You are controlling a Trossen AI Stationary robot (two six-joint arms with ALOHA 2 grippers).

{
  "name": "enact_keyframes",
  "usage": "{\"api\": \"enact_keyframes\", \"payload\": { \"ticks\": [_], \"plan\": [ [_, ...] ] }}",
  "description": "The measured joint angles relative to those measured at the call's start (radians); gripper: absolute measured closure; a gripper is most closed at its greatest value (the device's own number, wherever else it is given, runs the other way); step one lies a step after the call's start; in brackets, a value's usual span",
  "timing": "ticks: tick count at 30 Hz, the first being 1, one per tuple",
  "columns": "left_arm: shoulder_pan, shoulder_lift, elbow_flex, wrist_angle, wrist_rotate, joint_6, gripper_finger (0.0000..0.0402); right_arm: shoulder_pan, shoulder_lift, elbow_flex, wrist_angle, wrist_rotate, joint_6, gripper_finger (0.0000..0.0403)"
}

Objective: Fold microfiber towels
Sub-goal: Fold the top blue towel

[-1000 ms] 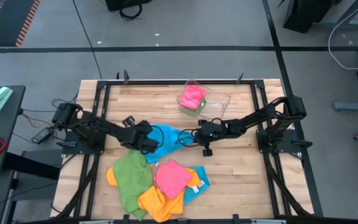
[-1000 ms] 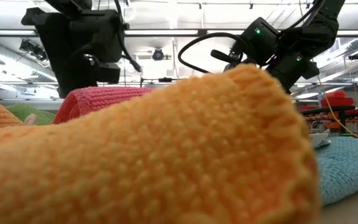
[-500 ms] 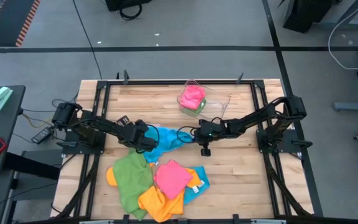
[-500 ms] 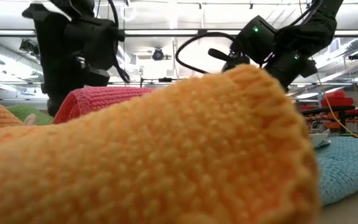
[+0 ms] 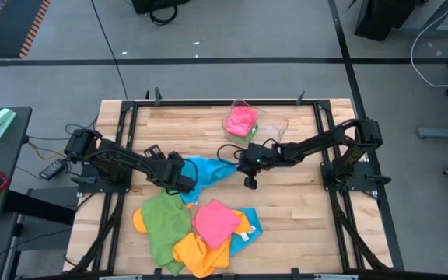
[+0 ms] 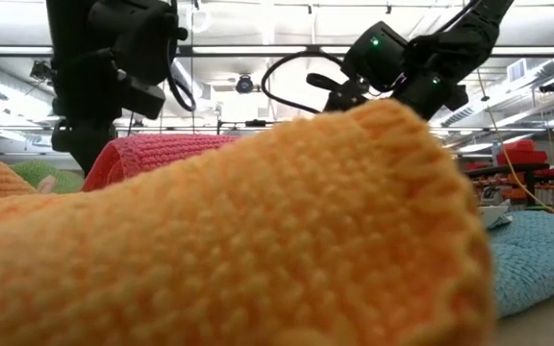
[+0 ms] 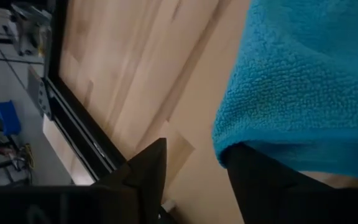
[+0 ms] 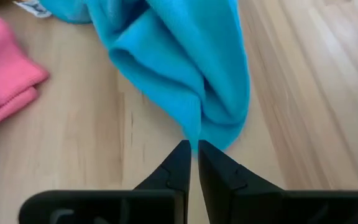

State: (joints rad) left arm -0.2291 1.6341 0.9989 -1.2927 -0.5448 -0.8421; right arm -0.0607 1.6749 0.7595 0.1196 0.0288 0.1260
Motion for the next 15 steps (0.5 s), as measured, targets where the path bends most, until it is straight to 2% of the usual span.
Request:
{"api": "enact_keyframes", "payload": {
  "ticks": [5,11,15],
  "plan": [
    [-0.006,0.000,0.000,0.015,-0.005,0.012,0.0219,-0.018,0.000,0.006,-0.023,-0.001,0.003,0.0365],
    [-0.006,0.000,0.000,0.080,0.000,0.069,0.0157,-0.018,0.000,0.006,-0.022,-0.007,-0.020,0.0365],
    [-0.024,0.000,0.000,0.091,0.060,0.047,0.0121,-0.018,0.000,0.006,-0.022,-0.013,-0.018,0.0365]
  ]
}}
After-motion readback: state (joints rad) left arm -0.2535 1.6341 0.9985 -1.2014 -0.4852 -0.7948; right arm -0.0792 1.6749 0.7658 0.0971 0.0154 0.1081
